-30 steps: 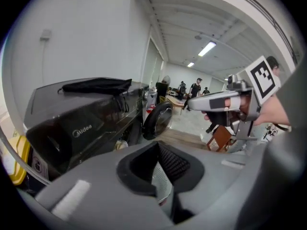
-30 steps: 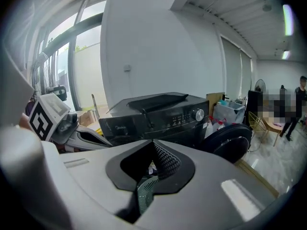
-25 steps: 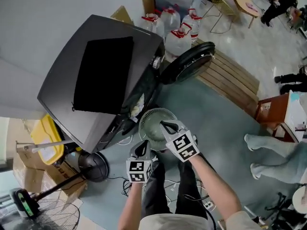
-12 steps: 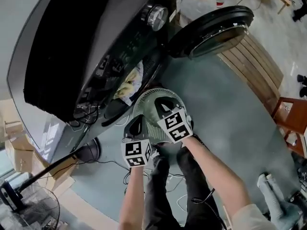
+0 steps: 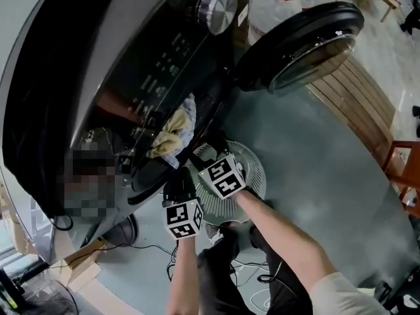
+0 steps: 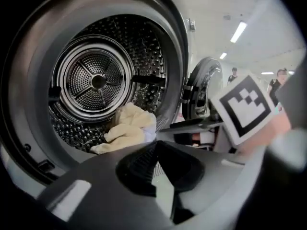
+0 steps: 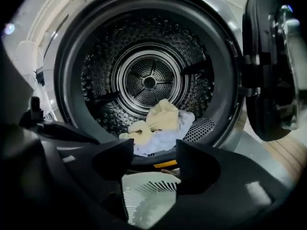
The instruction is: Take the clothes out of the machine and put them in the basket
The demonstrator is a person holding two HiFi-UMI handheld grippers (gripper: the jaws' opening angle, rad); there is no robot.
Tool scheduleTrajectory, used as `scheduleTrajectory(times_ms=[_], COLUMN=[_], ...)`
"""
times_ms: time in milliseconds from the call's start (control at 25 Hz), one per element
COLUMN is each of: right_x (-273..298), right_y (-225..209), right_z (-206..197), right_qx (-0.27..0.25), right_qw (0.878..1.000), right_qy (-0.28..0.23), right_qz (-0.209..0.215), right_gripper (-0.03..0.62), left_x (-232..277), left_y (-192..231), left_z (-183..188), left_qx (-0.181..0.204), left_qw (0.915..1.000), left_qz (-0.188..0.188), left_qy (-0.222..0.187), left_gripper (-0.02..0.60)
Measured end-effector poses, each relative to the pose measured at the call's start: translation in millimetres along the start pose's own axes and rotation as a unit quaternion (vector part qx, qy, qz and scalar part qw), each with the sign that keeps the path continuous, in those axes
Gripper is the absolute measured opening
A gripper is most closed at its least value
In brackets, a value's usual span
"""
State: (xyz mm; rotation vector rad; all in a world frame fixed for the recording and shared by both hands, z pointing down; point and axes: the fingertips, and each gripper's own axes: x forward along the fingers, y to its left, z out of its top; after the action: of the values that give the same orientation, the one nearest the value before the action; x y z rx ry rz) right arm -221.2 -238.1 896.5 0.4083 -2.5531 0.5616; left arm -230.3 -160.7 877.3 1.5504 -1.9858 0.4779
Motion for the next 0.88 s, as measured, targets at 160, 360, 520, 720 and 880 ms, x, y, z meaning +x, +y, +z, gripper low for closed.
scheduleTrajectory(times_ms=[160, 360, 520, 720, 880], right_x=[50, 89, 88, 49, 11], right_y=[-5, -2, 13, 29, 30], right_z=[-5, -14, -18, -19, -4], right_qx=[0.067, 0.071, 0.075, 0.092, 0.09], right_qw=[0.998, 0.996, 0.996, 0.995, 0.995], right_qy=[-0.001, 0.015, 0.016, 0.018, 0.006], right_qz=[-0.008, -0.042, -0.037, -0.028, -0.037], right_gripper=[0.374, 0.377, 0.174, 0.107, 0.101], left_x=[6, 6, -4, -33, -50], left_y=[12, 29, 28, 21, 6], left_z=[-7, -24, -27, -29, -19], left_qx=[-0.004, -0.013, -0.004, -0.016, -0.025], left_qw=[0.9998, 0.9998, 0.9998, 0.9992, 0.9982], left_qz=[-0.001, -0.002, -0.017, -0.035, -0.051], left_qy=[-0.019, -0.018, -0.009, 0.011, 0.02], left_gripper=[0.058, 0.058, 0.058, 0.058, 0.057])
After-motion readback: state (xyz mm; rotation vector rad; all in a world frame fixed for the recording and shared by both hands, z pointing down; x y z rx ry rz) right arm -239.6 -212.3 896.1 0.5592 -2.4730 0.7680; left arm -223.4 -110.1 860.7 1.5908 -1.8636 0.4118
